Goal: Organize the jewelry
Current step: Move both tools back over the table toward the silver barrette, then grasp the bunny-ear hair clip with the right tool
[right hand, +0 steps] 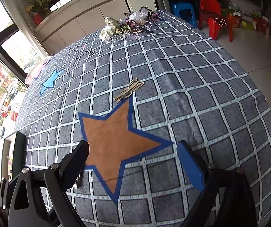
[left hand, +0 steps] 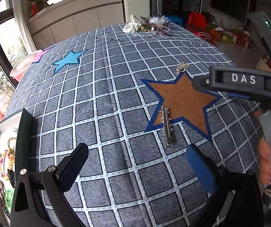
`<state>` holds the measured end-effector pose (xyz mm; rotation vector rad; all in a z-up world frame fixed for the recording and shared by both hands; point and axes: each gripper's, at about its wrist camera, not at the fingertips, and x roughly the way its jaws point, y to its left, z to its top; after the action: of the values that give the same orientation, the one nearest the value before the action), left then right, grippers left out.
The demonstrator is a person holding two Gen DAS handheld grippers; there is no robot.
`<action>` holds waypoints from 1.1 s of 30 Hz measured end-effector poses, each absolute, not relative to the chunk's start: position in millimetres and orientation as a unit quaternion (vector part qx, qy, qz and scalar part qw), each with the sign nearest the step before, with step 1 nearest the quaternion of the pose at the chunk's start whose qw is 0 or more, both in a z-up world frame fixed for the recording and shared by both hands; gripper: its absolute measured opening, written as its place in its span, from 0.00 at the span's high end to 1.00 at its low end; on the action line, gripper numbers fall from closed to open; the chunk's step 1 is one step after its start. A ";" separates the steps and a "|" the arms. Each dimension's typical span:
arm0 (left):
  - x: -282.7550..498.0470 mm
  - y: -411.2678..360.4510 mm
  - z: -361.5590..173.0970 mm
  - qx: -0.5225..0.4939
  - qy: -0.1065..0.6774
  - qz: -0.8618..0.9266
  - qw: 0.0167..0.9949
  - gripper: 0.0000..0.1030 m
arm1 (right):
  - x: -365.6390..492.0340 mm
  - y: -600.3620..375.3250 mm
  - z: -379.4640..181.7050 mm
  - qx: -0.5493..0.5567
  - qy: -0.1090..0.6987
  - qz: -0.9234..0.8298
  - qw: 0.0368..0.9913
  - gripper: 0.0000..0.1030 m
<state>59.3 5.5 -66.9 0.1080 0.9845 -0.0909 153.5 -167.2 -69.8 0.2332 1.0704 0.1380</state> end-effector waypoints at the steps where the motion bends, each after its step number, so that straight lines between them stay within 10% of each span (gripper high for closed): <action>1: 62.0 4.7 -68.1 0.051 0.472 -0.043 0.879 0.00 | 159.5 -166.5 -69.8 0.110 0.508 0.064 0.852 0.08; 11: 83.0 -8.6 -79.5 0.062 0.482 -0.049 0.872 0.03 | 216.5 -140.3 -84.0 0.070 0.520 0.068 0.848 0.13; 15: 87.7 -10.7 -83.6 0.066 0.491 -0.054 0.867 0.19 | 228.7 -126.5 -86.7 0.031 0.515 0.060 0.855 0.17; 21: 88.2 -16.1 -83.4 0.067 0.492 -0.066 0.866 0.25 | 223.8 -115.2 -88.0 -0.042 0.504 0.053 0.861 0.38; 27: 89.7 -25.4 -81.2 0.070 0.492 -0.079 0.864 0.32 | 207.7 -126.9 -82.2 -0.043 0.502 0.073 0.861 0.90; 33: 87.2 -31.9 -79.6 0.065 0.492 -0.105 0.862 0.60 | 181.7 -148.2 -81.6 -0.004 0.498 0.102 0.861 0.95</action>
<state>87.2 -31.9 -79.6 0.1359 1.0312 -0.2207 181.7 -148.2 -81.6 -0.0084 1.0439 0.2140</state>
